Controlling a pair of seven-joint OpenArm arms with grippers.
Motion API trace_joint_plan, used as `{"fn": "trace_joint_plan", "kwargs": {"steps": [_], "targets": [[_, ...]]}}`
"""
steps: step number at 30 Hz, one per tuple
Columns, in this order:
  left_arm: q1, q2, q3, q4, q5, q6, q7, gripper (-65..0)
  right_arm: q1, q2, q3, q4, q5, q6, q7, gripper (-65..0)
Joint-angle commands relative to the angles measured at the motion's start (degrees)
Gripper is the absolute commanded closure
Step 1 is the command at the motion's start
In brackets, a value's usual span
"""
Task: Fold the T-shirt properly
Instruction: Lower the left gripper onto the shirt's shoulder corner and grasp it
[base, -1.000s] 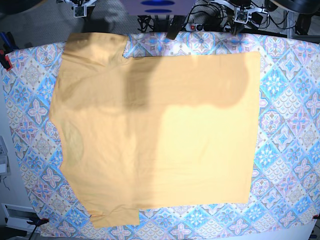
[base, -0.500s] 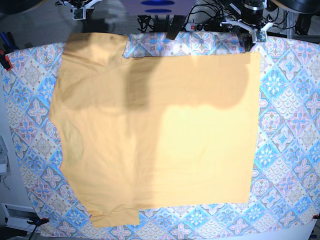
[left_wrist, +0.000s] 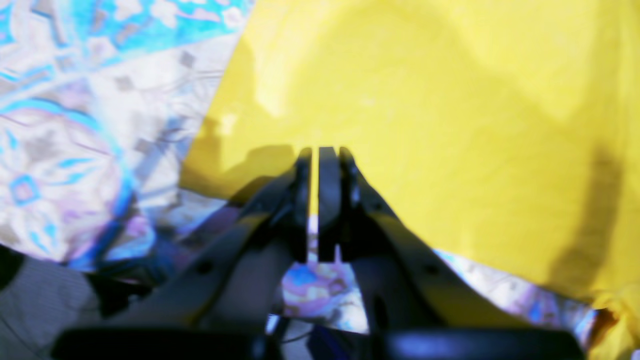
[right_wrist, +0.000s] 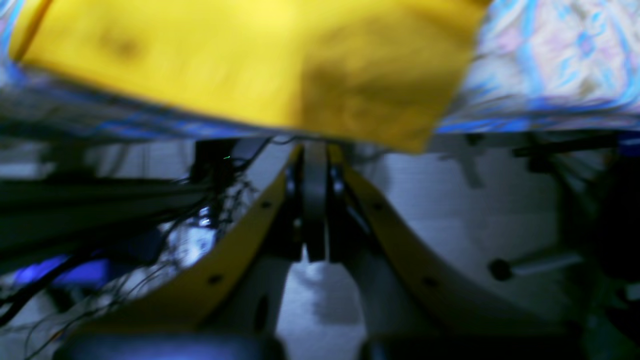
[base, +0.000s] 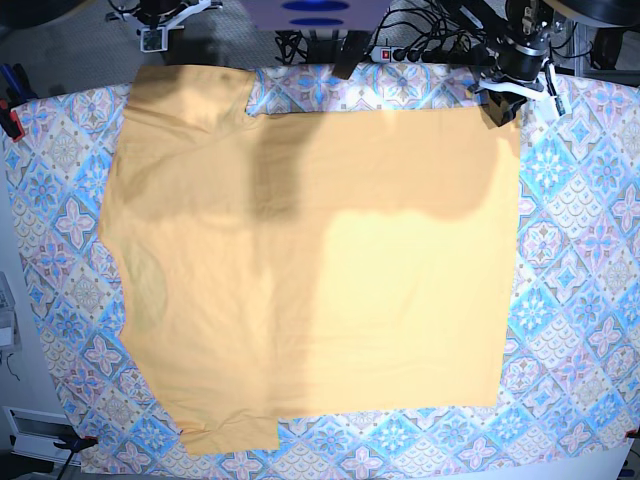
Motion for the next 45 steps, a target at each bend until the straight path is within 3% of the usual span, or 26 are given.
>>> {"fn": "trace_joint_plan", "kwargs": {"steps": [1,11,17,21,27,35,45], "targets": [[0.7,-0.5,-0.2,1.0,-0.6,-0.3,-0.6,-3.2,-1.0,0.2,0.2,1.1,-0.1,-0.1,0.7,0.0],[0.9,-0.5,0.0,0.7,-3.8,-0.3,-0.5,-4.1,-0.1,0.2,0.2,1.1,-0.1,-0.1,0.7,0.0],[0.9,-0.5,0.1,0.8,-4.2,-0.4,-0.4,-21.1,0.0,0.2,0.2,1.1,-0.1,-0.1,0.7,0.0],[0.6,0.0,-0.1,0.9,-5.6,-0.4,3.6,-27.5,0.0,0.2,0.2,1.1,-0.1,-0.1,0.7,0.0],[0.6,0.0,-0.3,0.6,-20.0,-0.4,6.0,-28.2,0.9,0.2,0.2,0.8,-0.1,-0.1,0.7,0.0],[0.6,0.0,-1.7,-3.2,-30.0,-0.4,5.8,-28.2,0.9,0.2,0.2,0.7,-0.1,-0.1,0.7,0.0],[0.7,0.0,-8.0,-6.8,-32.3,-0.4,6.0,-28.2,1.0,0.2,0.2,0.7,-0.1,-0.1,0.7,0.0]]}}
